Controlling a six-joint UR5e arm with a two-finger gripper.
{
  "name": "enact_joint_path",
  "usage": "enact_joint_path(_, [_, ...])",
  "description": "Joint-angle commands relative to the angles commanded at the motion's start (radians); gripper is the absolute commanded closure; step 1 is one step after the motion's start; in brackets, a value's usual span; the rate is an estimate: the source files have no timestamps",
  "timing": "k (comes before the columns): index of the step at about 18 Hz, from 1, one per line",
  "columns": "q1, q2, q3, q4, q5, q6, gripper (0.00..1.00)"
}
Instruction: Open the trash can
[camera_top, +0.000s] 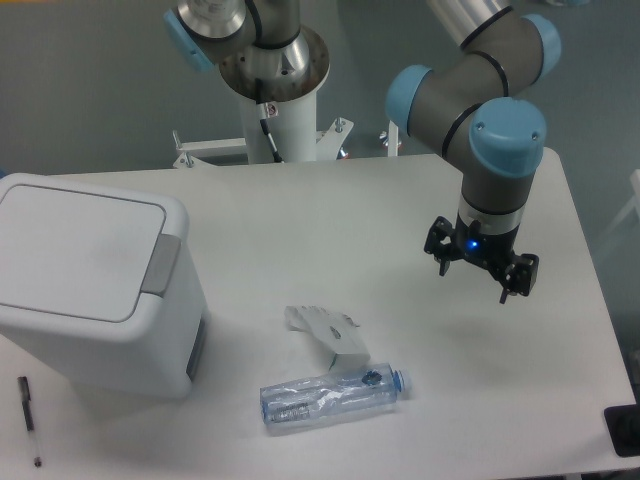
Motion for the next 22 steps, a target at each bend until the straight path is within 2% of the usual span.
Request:
enact_joint_path(5, [0.002,0.000,0.002,-0.002,-0.009,0.000,0.00])
enact_joint_path(8, [0.011,0.002,0.012,-0.008,-0.073,-0.003,0.00])
enact_joint_path(11, [0.005,0.006,0.008,-0.008,-0.078,-0.035,0.00])
enact_joint_path(14, [0.005,0.029,0.008,-0.008,-0.087,-0.142,0.00])
enact_joint_path(17, [0.000,0.067,0.005,-0.005,-0.146,-0.227,0.00])
enact_joint_path(22, [-0.021,0.123,0.011,0.005,-0.313,-0.529,0.00])
